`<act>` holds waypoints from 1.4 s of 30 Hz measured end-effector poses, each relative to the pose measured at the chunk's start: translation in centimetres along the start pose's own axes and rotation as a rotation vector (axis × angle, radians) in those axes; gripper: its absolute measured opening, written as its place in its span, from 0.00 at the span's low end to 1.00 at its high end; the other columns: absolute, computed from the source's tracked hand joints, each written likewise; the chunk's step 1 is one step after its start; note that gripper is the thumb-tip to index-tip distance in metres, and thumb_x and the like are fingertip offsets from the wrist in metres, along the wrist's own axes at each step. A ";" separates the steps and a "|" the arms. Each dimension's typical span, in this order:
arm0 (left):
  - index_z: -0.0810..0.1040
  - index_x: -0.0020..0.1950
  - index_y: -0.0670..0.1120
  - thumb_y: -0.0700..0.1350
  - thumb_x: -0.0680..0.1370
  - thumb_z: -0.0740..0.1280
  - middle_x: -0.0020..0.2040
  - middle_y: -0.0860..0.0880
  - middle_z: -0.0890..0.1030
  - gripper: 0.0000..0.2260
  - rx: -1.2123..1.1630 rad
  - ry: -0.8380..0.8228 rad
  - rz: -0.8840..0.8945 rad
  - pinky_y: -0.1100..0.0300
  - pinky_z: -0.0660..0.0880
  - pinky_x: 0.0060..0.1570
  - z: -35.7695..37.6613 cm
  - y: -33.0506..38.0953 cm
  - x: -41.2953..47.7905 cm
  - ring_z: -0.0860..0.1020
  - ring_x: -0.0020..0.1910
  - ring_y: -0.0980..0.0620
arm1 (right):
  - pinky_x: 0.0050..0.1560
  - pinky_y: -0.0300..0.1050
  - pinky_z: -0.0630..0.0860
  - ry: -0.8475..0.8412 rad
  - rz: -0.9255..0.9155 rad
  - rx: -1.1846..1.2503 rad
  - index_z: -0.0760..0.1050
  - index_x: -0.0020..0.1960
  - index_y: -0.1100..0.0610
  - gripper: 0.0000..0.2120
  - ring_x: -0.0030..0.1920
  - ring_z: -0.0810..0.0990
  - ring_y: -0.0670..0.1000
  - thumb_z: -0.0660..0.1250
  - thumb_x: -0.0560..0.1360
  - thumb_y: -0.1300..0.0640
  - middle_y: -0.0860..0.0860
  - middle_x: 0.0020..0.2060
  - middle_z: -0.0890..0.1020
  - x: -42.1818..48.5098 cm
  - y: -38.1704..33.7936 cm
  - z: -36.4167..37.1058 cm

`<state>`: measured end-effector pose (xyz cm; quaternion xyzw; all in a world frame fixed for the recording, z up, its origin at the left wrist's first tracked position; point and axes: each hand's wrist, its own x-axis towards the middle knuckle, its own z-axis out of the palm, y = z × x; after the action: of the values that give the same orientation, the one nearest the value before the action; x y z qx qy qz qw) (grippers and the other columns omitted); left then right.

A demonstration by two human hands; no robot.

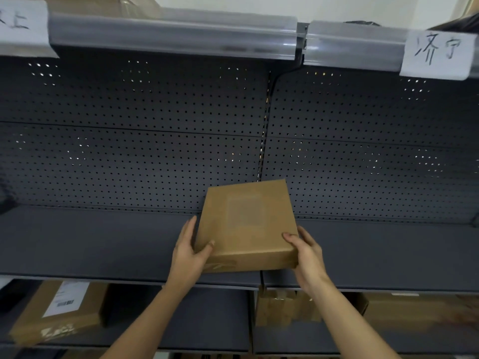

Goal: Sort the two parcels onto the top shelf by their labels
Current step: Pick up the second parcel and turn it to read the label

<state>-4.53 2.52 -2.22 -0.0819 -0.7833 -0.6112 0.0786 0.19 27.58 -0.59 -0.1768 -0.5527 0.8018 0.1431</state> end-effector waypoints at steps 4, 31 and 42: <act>0.62 0.79 0.51 0.58 0.78 0.63 0.81 0.48 0.57 0.30 0.593 -0.032 0.382 0.48 0.50 0.77 0.2 0.3 -0.9 0.51 0.81 0.48 | 0.68 0.61 0.74 0.010 -0.004 0.009 0.67 0.77 0.56 0.32 0.61 0.81 0.56 0.73 0.75 0.60 0.56 0.63 0.82 -0.6 -0.5 0.2; 0.63 0.74 0.53 0.57 0.60 0.79 0.65 0.43 0.76 0.46 0.874 0.122 0.429 0.37 0.72 0.61 3.5 3.9 -2.2 0.76 0.63 0.40 | 0.72 0.51 0.70 -0.056 -0.176 -0.078 0.72 0.73 0.53 0.23 0.64 0.78 0.49 0.66 0.80 0.48 0.50 0.65 0.80 -3.4 -4.9 1.3; 0.65 0.72 0.55 0.44 0.70 0.78 0.63 0.56 0.77 0.35 -0.444 0.161 -0.005 0.53 0.74 0.64 4.3 6.5 -2.7 0.76 0.62 0.59 | 0.70 0.52 0.69 -0.157 0.053 -0.283 0.61 0.80 0.50 0.43 0.72 0.71 0.53 0.71 0.72 0.36 0.49 0.74 0.72 -2.3 1.0 1.1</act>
<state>-0.57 8.11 2.28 -0.0462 -0.6211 -0.7732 0.1192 1.69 25.32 -0.90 -0.1467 -0.6648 0.7306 0.0518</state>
